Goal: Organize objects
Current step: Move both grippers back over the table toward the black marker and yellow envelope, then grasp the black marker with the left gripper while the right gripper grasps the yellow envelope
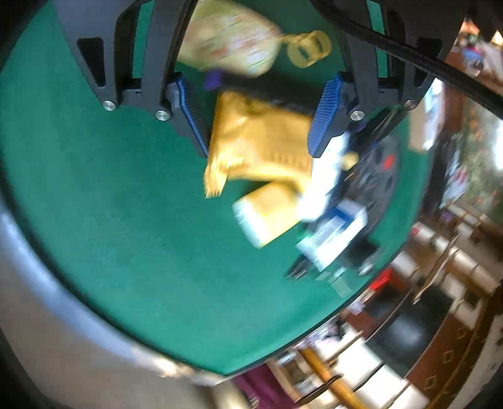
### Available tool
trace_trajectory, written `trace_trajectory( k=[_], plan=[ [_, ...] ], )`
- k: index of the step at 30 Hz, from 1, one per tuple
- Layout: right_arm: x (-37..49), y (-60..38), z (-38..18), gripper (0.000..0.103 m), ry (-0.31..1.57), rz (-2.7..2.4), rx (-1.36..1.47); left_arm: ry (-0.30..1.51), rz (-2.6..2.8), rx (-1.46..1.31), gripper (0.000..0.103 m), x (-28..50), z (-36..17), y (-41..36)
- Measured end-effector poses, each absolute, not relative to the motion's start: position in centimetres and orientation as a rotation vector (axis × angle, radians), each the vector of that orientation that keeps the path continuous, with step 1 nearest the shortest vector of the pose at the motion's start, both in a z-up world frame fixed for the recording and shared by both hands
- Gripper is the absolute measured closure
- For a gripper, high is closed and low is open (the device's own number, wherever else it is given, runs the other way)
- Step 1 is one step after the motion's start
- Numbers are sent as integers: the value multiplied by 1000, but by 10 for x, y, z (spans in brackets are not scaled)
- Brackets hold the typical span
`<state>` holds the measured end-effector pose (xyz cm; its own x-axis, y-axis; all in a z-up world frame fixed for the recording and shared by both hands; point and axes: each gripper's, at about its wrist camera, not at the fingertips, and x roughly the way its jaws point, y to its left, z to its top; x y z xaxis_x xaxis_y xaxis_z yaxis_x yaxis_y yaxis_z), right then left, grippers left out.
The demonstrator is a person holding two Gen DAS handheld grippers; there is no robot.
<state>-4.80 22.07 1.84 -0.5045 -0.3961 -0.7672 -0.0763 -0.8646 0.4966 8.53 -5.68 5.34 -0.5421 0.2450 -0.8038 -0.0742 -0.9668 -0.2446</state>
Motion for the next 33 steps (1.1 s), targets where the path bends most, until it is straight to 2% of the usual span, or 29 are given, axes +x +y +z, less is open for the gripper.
trace_trajectory(
  k=[10,13,17,19,27,33],
  plan=[
    [-8,116,12,40,-363,-2229,1428,-285,2575,-1413,46,84,45,-61],
    [8,86,15,40,-304,-2069,1410,-278,2570,-1415,46,83,44,-60],
    [22,92,38,40,-248,-2189,1322,-234,2559,-1407,46,80,44,-51],
    [22,105,49,39,-254,-2300,1286,-193,2558,-1398,46,76,43,-42],
    [14,170,50,39,-503,-2408,1303,-11,2619,-1475,46,36,20,-14],
    [9,179,47,39,-510,-2427,1332,83,2625,-1459,46,27,12,5]
  ],
)
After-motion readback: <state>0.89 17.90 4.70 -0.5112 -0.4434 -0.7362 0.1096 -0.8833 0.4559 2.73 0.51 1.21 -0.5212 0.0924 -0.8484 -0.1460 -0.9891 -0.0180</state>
